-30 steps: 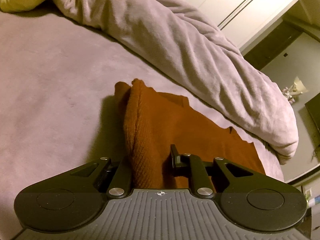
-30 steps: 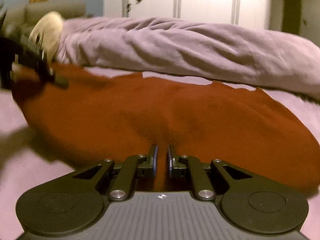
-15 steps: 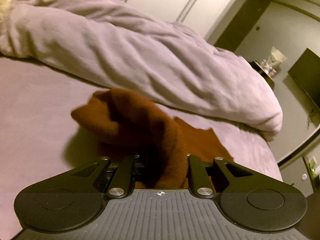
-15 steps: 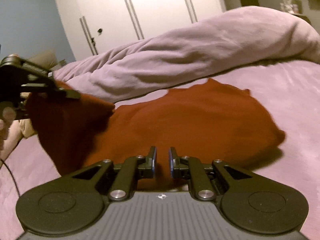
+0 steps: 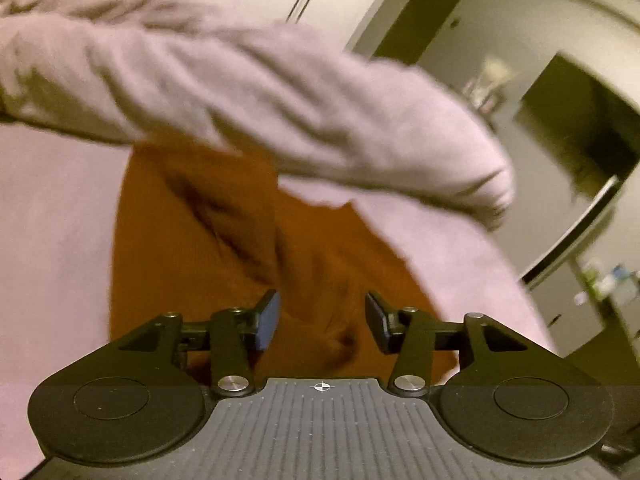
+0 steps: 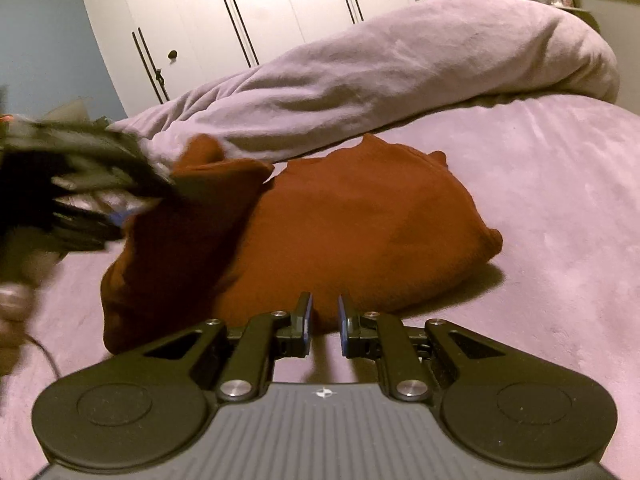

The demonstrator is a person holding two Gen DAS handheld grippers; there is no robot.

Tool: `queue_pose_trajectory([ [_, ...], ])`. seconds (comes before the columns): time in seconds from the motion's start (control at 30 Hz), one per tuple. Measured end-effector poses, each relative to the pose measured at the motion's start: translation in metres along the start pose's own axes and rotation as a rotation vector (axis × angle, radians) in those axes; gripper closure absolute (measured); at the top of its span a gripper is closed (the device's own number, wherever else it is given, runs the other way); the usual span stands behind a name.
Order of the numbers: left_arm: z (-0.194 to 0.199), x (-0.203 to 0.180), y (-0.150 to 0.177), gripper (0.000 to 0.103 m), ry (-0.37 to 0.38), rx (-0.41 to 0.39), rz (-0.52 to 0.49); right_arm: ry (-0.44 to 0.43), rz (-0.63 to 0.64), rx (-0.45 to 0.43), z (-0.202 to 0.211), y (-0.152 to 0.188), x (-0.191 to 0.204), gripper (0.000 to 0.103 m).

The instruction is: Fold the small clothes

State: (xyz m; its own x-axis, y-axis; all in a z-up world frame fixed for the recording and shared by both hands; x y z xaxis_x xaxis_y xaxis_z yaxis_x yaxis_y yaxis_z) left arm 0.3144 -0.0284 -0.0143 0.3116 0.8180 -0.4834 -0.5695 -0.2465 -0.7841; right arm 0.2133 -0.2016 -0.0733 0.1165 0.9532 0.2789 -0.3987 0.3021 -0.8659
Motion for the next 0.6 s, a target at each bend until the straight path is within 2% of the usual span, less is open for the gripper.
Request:
queue_pose_trajectory([
  [0.07, 0.035, 0.008, -0.009, 0.036, 0.019, -0.075, 0.011, 0.0, -0.001, 0.001, 0.001, -0.001, 0.001, 0.089],
  [0.1, 0.05, 0.015, -0.012, 0.03, -0.001, -0.108, 0.013, 0.002, 0.0, 0.0, 0.001, -0.001, 0.001, 0.089],
  [0.17, 0.065, 0.039, -0.012, 0.029, -0.103, -0.135, 0.014, 0.0, -0.004, -0.001, 0.002, -0.004, 0.003, 0.088],
  [0.27, 0.059, 0.078, 0.002, 0.031, -0.284, -0.064, 0.033, -0.012, -0.048, -0.002, 0.0, -0.011, 0.005, 0.087],
  [0.33, 0.049, 0.098, 0.016, 0.031, -0.347, -0.009, 0.045, -0.032, -0.111, 0.0, -0.004, -0.019, 0.007, 0.083],
  [0.37, 0.043, 0.104, 0.023, 0.031, -0.348, 0.021, 0.057, -0.048, -0.15, -0.001, -0.006, -0.024, 0.007, 0.075],
  [0.4, 0.037, 0.106, 0.028, 0.03, -0.343, 0.036, 0.067, -0.073, -0.2, 0.005, -0.009, -0.03, 0.007, 0.063],
  [0.47, 0.026, 0.11, 0.036, 0.029, -0.332, 0.06, 0.08, -0.112, -0.281, 0.026, -0.018, -0.039, 0.008, 0.052],
  [0.53, 0.022, 0.108, 0.038, 0.029, -0.328, 0.068, 0.066, -0.138, -0.339, 0.059, -0.03, -0.047, 0.01, 0.052],
  [0.6, 0.021, 0.103, 0.04, 0.027, -0.324, 0.065, 0.014, -0.158, -0.323, 0.079, -0.04, -0.054, 0.019, 0.052],
])
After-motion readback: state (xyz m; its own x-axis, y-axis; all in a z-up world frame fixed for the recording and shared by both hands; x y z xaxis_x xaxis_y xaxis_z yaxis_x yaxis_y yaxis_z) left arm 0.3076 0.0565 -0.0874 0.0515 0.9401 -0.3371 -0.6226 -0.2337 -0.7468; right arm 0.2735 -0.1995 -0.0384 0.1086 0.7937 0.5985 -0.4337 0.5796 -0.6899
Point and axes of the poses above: each gripper's, at about its wrist camera, not at the fingertips, and z roughly against the way its jaws point, x to its left, y to its underside, the point moved 4 cm from there along -z, roughly the way its jaws point, and after that the axes turned 15 degrees about -x, right-handed, at the moved point
